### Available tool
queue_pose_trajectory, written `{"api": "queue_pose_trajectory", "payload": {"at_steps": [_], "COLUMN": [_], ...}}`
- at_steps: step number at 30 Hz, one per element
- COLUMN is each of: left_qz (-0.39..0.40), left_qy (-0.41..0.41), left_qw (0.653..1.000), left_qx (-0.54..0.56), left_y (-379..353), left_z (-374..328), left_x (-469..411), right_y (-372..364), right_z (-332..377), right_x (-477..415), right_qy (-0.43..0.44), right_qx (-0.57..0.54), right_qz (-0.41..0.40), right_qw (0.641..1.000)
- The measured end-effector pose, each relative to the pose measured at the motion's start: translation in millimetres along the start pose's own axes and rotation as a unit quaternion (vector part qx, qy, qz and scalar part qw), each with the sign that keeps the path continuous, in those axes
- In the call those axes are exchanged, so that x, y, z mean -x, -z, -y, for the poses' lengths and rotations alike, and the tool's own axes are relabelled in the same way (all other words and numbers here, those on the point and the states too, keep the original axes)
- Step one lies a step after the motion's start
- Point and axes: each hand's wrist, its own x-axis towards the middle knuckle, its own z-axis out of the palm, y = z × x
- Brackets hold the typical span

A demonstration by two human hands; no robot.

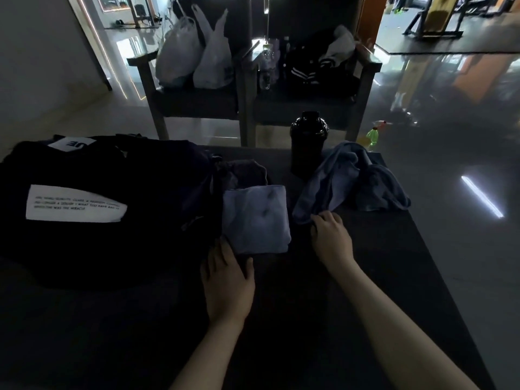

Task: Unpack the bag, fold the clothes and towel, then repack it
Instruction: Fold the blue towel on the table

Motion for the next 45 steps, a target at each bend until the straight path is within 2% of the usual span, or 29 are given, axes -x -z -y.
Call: {"api": "queue_pose_trajectory", "payload": {"at_steps": [10, 16, 18, 21, 25, 28, 30, 33, 35, 38, 40, 43, 45], "left_qz": [0.036, 0.070, 0.070, 0.101, 0.147, 0.203, 0.226, 0.211, 0.217, 0.230, 0.234, 0.222, 0.201], "left_qy": [0.039, 0.026, -0.015, -0.134, -0.311, -0.356, -0.349, -0.342, -0.329, -0.295, -0.272, -0.240, -0.211], "left_qw": [0.999, 0.997, 0.997, 0.986, 0.939, 0.912, 0.909, 0.916, 0.919, 0.927, 0.933, 0.945, 0.954], "left_qx": [-0.004, -0.014, -0.006, 0.024, -0.001, -0.016, -0.011, 0.005, 0.002, 0.005, 0.006, -0.033, -0.066], "left_y": [13.6, 24.2, 29.0, 36.5, 41.3, 39.0, 37.4, 42.1, 52.2, 68.4, 78.7, 90.7, 94.6], "left_z": [-1.5, -2.6, -4.0, -10.9, -34.7, -53.0, -58.9, -58.6, -56.4, -50.8, -47.0, -40.4, -34.8], "left_x": [18.3, 64.1, 82.4, 101.0, 107.2, 109.2, 110.1, 109.0, 107.8, 103.5, 100.0, 92.5, 87.9], "right_y": [26.3, 37.8, 44.1, 54.0, 64.2, 76.1, 86.4, 97.7, 105.0, 102.4, 99.8, 98.8, 101.0], "right_z": [-12.7, -12.1, -9.9, -5.8, -3.2, -3.2, -8.6, -28.6, -37.8, -45.2, -45.5, -43.4, -36.9], "right_x": [81.1, 126.9, 142.3, 169.8, 203.8, 219.1, 223.1, 211.3, 196.3, 178.0, 176.4, 187.8, 200.7], "right_qy": [0.033, 0.044, 0.046, 0.048, 0.053, 0.025, 0.015, 0.044, 0.040, 0.038, 0.015, 0.017, 0.030], "right_qx": [0.022, 0.020, 0.023, 0.011, -0.024, -0.110, -0.147, -0.008, 0.090, 0.171, 0.166, 0.095, 0.060], "right_qz": [-0.014, -0.029, -0.034, -0.041, 0.004, 0.062, 0.059, 0.016, 0.050, 0.126, 0.141, 0.045, 0.048], "right_qw": [0.999, 0.998, 0.998, 0.998, 0.998, 0.992, 0.987, 0.999, 0.994, 0.977, 0.976, 0.994, 0.997]}}
